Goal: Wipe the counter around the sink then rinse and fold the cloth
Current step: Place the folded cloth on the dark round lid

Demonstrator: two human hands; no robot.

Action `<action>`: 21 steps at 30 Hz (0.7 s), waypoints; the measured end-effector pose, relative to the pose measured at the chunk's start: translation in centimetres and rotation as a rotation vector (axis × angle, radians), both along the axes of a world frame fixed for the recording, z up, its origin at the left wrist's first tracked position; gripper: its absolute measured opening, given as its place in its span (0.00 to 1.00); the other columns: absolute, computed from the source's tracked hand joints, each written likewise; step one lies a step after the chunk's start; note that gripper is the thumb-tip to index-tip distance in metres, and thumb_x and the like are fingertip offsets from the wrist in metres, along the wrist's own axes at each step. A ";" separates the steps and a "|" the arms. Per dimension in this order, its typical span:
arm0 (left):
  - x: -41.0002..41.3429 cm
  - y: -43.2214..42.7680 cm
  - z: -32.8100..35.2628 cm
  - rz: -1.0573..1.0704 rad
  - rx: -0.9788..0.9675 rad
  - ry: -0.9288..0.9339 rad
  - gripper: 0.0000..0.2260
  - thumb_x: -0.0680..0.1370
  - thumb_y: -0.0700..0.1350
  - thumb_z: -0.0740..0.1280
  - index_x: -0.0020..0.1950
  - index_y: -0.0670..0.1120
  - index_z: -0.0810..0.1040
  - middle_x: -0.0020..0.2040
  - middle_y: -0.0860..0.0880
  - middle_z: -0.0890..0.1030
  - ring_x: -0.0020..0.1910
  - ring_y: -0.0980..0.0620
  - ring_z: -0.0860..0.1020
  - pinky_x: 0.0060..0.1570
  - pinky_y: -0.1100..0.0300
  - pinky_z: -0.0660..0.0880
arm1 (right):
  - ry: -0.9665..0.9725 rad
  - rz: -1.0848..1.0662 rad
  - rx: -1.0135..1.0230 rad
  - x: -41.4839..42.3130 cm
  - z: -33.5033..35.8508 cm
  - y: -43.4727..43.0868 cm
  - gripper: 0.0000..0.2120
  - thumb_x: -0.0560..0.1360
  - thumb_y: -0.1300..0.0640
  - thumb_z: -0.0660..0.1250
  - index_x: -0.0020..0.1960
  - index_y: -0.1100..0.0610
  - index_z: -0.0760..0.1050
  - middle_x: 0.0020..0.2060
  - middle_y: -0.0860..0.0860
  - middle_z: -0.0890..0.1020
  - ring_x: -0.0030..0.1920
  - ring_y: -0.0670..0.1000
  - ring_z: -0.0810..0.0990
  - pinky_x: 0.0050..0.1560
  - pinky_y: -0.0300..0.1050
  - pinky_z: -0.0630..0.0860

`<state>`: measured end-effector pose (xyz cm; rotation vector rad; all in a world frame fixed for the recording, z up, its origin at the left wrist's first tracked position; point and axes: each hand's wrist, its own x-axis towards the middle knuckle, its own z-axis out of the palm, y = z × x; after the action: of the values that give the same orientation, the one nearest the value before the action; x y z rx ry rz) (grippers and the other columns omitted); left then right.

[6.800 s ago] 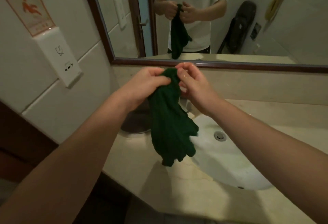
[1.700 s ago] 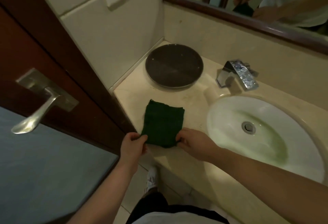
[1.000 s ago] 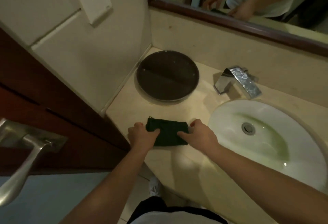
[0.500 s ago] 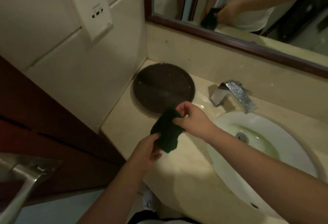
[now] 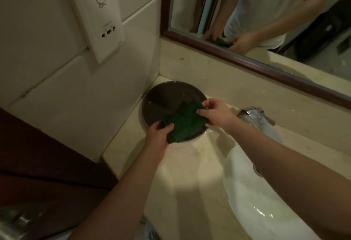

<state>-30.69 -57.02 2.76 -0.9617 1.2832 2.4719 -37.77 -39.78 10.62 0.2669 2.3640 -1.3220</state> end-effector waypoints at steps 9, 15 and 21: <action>-3.2 2.0 -1.5 -0.208 -0.889 0.021 0.24 0.73 0.41 0.74 0.65 0.45 0.69 0.61 0.45 0.76 0.58 0.45 0.76 0.57 0.52 0.76 | 0.078 -0.084 0.262 -2.5 -6.9 1.4 0.10 0.72 0.55 0.73 0.43 0.52 0.71 0.43 0.52 0.79 0.49 0.58 0.80 0.52 0.51 0.79; -1.8 3.1 -1.1 -0.334 -1.441 0.179 0.20 0.74 0.42 0.70 0.64 0.44 0.73 0.64 0.44 0.70 0.62 0.44 0.71 0.61 0.51 0.72 | 0.335 0.112 0.566 -0.8 -6.8 1.7 0.14 0.73 0.56 0.68 0.59 0.53 0.74 0.54 0.55 0.77 0.53 0.57 0.77 0.54 0.50 0.76; -1.6 4.5 -1.7 -1.027 -1.608 0.373 0.21 0.78 0.50 0.62 0.71 0.49 0.70 0.72 0.49 0.69 0.72 0.47 0.64 0.70 0.49 0.64 | 0.210 0.535 0.674 2.3 -7.1 2.7 0.23 0.73 0.50 0.65 0.69 0.48 0.72 0.71 0.56 0.69 0.72 0.60 0.63 0.70 0.53 0.66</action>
<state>-32.29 -52.48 1.03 0.2085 2.8264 0.5334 -35.48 -37.05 3.56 -0.3186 2.7166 -0.3032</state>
